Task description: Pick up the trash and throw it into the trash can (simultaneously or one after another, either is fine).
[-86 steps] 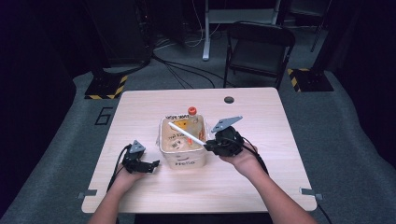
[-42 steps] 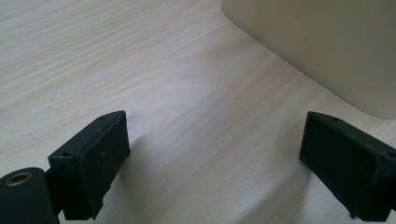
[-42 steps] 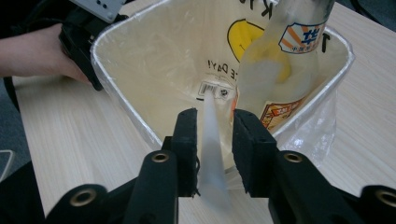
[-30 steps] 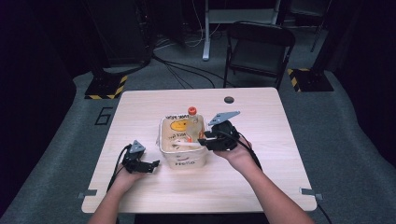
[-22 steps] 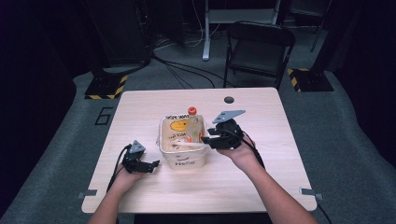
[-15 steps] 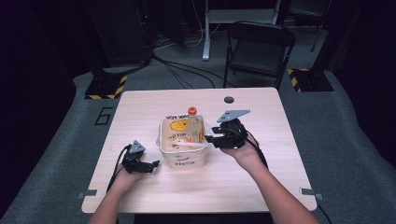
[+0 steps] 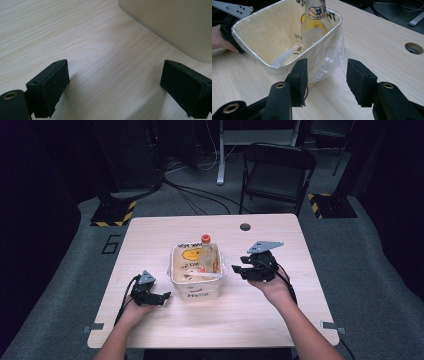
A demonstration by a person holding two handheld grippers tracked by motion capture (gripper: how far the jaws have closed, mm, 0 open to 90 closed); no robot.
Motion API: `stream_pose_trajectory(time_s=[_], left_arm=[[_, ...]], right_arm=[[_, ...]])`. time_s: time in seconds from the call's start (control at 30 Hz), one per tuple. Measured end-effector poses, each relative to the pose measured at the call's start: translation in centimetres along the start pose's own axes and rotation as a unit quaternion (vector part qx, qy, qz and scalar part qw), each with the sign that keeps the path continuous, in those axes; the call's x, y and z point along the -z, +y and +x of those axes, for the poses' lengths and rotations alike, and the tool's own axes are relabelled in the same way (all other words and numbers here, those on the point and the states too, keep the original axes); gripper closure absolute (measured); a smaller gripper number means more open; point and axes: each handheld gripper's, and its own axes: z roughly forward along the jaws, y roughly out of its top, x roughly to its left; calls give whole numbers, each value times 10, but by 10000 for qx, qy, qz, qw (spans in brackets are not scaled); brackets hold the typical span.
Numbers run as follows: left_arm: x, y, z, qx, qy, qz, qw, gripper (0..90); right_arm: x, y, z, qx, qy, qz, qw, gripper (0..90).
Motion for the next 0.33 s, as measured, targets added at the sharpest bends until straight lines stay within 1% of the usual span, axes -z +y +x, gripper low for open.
stream_pose_trajectory(time_s=[0.13,0.17,0.2,0.27,0.3,0.33], left_arm=[[0,0,0,8,0,-12,10000,81],[0,0,0,8,0,-12,10000,81],[0,0,0,-11,0,2,10000,81],[0,0,0,-6,1,1,10000,81],[0,0,0,-10,0,1,10000,81],[0,0,0,-10,0,1,10000,81]], right_arm=[[4,-10,-4,-59,-66,-97,9999,494],[4,-10,-4,-59,-66,-97,9999,494],[6,-17,-7,-70,-119,-153,9998,474],[9,-27,-10,-74,-234,-196,9995,467],[10,-33,-12,-116,-285,-230,9993,461],[10,-33,-12,-116,-285,-230,9993,461]])
